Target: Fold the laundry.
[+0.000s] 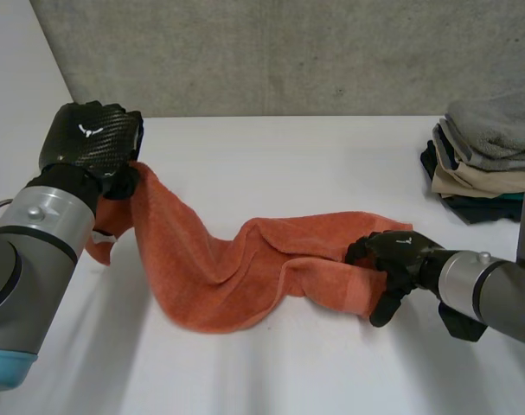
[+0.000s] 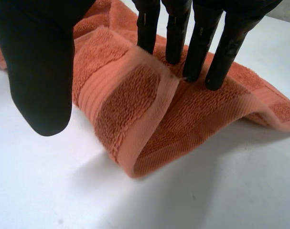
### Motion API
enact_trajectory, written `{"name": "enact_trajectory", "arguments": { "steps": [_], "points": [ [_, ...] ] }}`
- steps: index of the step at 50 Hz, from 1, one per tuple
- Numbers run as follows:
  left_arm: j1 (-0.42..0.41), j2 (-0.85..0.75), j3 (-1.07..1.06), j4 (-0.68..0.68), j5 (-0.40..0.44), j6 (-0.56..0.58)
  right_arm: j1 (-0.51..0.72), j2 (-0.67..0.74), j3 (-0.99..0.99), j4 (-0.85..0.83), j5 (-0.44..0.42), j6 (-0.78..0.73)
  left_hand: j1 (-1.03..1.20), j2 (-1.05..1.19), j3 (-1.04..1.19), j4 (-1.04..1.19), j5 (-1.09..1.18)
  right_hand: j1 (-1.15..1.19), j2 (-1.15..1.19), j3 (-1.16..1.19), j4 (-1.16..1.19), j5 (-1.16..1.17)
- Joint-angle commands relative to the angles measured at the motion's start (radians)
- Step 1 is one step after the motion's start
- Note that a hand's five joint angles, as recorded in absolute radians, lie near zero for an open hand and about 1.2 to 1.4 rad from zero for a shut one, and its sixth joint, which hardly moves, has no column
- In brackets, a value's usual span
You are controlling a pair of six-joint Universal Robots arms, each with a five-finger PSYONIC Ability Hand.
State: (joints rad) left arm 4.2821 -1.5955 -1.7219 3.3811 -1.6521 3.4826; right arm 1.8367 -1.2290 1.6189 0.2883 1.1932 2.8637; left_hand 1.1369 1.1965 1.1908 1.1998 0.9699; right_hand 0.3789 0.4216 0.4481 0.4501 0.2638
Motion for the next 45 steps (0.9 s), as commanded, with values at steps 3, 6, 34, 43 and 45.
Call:
{"name": "enact_trajectory", "arguments": {
  "steps": [3,6,34,43,45],
  "points": [
    [0.001,0.000,-0.015,0.000,0.001,0.000,0.026,0.049,0.049,-0.142,0.104,-0.003,0.259,0.200,0.205,0.196,0.252,0.290,0.247,0.221,0.219,0.231],
    [-0.001,0.000,-0.019,-0.002,0.000,0.000,0.050,0.095,0.036,-0.184,0.129,0.000,0.259,0.200,0.205,0.196,0.252,0.623,0.580,0.554,0.551,0.563],
    [0.105,-0.128,-0.016,-0.373,0.005,0.136,-0.106,-0.160,-0.060,0.201,0.128,-0.728,0.259,0.200,0.205,0.196,0.252,1.017,0.975,0.948,0.946,0.958],
    [0.116,-0.423,0.353,-0.306,-0.005,0.181,-0.090,0.078,-0.336,-0.086,0.173,-0.591,0.259,0.200,0.205,0.196,0.252,1.017,0.975,0.948,0.946,0.958],
    [0.117,-0.458,0.479,-0.276,-0.006,0.179,-0.067,0.107,-0.455,-0.203,0.195,-0.517,0.259,0.200,0.205,0.196,0.252,1.017,0.975,0.948,0.946,0.958]
  ]
}}
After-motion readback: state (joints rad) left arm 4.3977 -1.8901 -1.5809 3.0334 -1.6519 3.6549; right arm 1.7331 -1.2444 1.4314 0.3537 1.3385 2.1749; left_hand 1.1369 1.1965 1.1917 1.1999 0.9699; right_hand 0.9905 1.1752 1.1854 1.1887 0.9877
